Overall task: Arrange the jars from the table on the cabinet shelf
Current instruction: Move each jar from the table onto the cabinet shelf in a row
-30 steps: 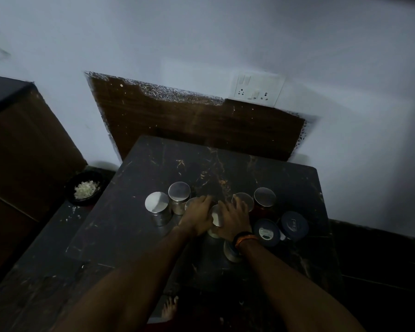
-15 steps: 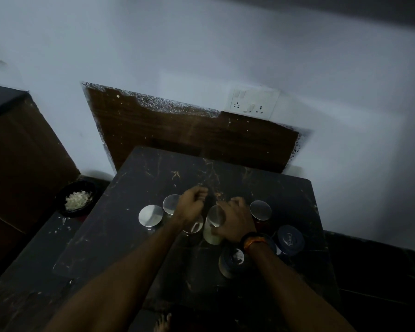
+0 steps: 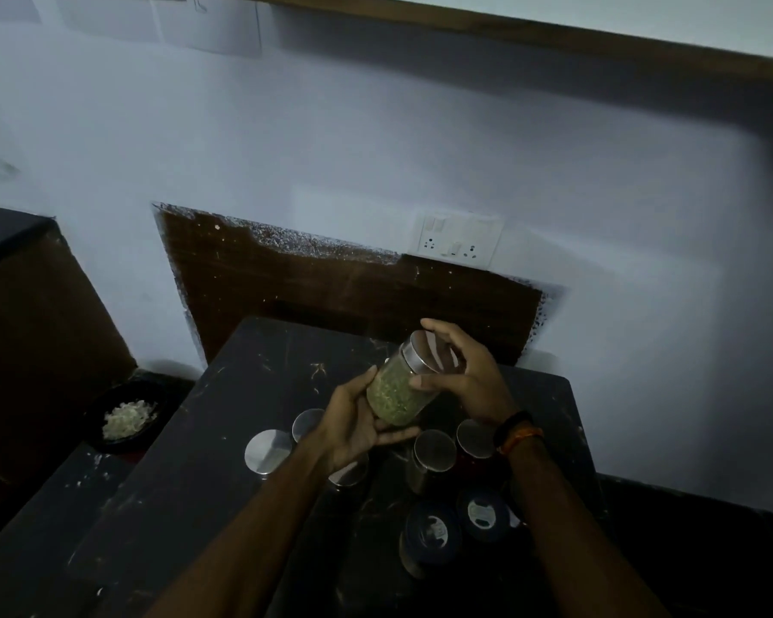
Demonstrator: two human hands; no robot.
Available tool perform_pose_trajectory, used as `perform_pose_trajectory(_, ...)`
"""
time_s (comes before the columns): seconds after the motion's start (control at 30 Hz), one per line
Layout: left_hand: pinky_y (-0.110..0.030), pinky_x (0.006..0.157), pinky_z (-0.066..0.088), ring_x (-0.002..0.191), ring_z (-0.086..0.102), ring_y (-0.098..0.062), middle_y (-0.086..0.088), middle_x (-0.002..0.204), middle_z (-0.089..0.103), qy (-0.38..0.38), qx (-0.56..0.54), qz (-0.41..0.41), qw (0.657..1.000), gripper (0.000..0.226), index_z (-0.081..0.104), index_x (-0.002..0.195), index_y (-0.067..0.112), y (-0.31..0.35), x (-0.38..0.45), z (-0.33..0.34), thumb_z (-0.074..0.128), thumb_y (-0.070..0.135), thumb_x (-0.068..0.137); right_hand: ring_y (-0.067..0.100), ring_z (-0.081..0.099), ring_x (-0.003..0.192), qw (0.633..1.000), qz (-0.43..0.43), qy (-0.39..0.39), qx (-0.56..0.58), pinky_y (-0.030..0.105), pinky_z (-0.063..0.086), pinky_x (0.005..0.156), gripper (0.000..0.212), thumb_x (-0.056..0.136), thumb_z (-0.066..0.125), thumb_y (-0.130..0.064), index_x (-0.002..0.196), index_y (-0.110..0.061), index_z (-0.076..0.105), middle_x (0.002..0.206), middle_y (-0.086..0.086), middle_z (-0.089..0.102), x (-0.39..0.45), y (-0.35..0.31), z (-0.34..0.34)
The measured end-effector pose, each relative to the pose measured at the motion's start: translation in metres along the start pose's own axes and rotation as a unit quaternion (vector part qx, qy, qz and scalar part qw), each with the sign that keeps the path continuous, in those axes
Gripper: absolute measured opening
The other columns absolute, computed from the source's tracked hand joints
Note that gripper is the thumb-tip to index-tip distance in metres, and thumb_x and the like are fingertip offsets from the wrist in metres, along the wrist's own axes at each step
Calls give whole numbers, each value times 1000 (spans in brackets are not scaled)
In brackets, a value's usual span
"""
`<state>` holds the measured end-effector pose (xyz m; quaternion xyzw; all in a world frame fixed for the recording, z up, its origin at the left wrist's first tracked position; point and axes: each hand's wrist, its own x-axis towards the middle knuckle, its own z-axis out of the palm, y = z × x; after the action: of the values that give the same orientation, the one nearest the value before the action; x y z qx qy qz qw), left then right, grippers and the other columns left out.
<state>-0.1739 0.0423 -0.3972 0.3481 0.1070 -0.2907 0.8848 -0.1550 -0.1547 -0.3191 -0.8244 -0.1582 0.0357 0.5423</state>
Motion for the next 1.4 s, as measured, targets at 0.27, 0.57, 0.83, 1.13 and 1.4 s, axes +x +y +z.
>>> perform_pose_trajectory(0.27,-65,103,43,133,48,-49,-31,145,48,-90,-132,68,985,67,43,146,5,9,-3,23,70,25,89,12,59,123,985,-28,59,158,34,54,96,63,78,72,-16,138,-20,56,134,-6,61,15,-9,-10)
perform_pose_trajectory(0.57,-53,104,49,125,60,-33,-16,138,60,-9,113,284,952,71,53,142,14,33,-1,73,80,10,76,-5,58,102,972,24,168,164,15,52,74,91,82,69,-58,157,-37,20,136,-12,44,41,-31,0)
perform_pose_trajectory(0.83,-41,100,53,128,59,-30,-12,141,59,-71,118,289,947,64,48,146,18,57,-9,96,67,16,84,21,66,113,955,11,177,238,46,56,96,80,73,80,-51,141,-24,49,133,4,61,61,-61,-26)
perform_pose_trajectory(1.13,-53,102,51,124,61,-36,-11,129,67,-138,202,286,926,81,44,148,30,92,-12,117,72,-2,79,29,63,115,952,-43,120,279,39,56,90,56,85,68,-26,138,-16,52,135,15,59,67,-99,-47)
perform_pose_trajectory(1.4,-52,100,52,121,62,-39,-24,135,58,-155,271,318,895,90,49,143,41,159,-15,160,85,4,70,29,62,120,964,-95,125,216,38,56,90,60,90,67,-37,144,-20,46,138,9,56,94,-165,-83)
